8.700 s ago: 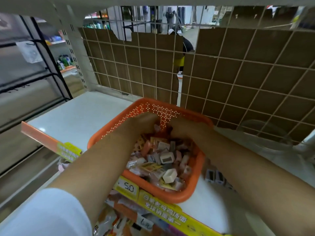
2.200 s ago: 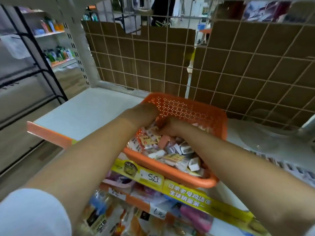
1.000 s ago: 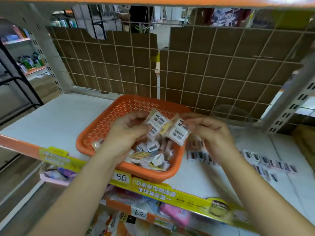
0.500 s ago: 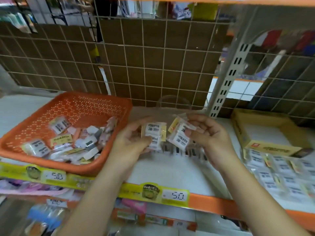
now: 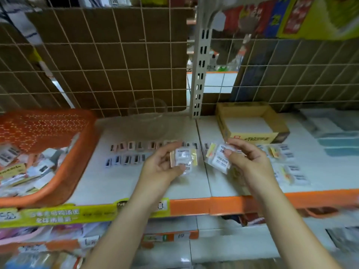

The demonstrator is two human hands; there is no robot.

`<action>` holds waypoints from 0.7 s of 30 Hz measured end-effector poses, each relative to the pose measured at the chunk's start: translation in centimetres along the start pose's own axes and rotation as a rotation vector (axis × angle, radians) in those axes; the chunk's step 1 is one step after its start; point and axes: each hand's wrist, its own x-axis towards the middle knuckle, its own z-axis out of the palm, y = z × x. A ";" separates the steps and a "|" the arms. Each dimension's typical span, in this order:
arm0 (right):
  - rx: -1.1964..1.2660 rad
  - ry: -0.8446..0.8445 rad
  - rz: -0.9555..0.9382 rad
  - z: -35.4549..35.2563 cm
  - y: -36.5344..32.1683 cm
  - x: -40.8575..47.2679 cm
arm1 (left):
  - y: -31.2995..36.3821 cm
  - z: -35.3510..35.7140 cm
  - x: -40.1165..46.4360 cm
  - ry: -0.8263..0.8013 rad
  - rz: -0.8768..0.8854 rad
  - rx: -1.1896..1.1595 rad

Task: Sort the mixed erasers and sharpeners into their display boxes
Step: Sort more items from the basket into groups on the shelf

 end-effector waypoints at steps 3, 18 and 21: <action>0.052 0.019 -0.018 -2.3 -0.4 0.2 | -0.4 2.3 0.1 -0.001 0.020 0.035; -0.296 -0.018 -0.025 -12.0 -1.1 7.8 | -3.3 14.2 7.3 0.062 0.049 0.283; -0.359 -0.108 -0.027 -12.1 -0.5 8.4 | -4.2 14.9 8.0 0.130 0.010 0.371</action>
